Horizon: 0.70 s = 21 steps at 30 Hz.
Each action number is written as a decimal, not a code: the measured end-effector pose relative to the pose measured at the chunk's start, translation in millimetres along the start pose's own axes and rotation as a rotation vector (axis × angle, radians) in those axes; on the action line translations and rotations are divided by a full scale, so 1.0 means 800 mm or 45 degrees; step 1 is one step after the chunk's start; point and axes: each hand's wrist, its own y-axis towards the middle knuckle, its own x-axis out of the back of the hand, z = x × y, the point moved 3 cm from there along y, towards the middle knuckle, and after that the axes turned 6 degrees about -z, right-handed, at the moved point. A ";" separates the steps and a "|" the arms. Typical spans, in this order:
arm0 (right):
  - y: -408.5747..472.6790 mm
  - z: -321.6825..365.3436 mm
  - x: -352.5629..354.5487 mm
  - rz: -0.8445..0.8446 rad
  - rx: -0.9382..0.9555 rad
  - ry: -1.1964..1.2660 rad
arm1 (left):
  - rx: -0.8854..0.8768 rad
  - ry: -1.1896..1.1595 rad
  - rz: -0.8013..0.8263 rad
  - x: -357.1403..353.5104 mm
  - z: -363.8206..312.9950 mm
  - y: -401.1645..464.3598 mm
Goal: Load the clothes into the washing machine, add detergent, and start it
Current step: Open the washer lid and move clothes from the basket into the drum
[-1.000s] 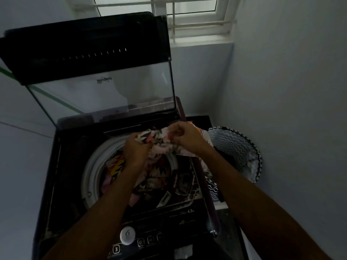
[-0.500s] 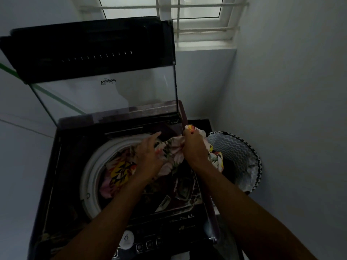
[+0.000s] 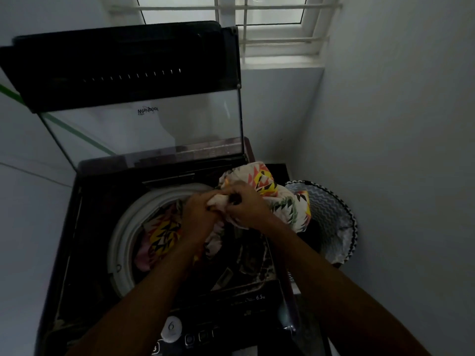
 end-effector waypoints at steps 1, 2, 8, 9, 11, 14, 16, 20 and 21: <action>0.001 -0.003 0.002 -0.045 0.001 -0.116 | 0.117 -0.022 -0.071 0.008 0.005 -0.007; 0.000 -0.004 0.008 -0.064 0.003 -0.297 | 0.226 -0.018 -0.126 0.014 0.014 -0.012; 0.001 -0.038 0.037 -0.112 -0.273 -0.907 | 0.370 0.130 -0.213 0.020 0.064 -0.019; 0.001 -0.043 0.033 -0.108 -0.335 -0.838 | 0.381 0.204 -0.154 0.015 0.069 -0.018; 0.000 -0.041 0.023 -0.161 -0.269 -0.857 | 0.415 0.369 0.039 0.001 0.076 -0.018; -0.005 -0.025 0.015 -0.203 -0.219 -0.943 | 0.216 0.264 0.118 -0.011 0.050 -0.013; -0.007 -0.015 0.014 -0.290 -0.092 -0.966 | 0.022 0.150 0.163 -0.018 0.026 -0.009; -0.006 0.019 -0.013 -0.207 0.033 -0.541 | -0.188 -0.127 0.231 -0.041 -0.001 -0.008; -0.004 0.026 -0.019 -0.197 0.003 -0.411 | -0.112 -0.181 0.218 -0.044 0.000 -0.008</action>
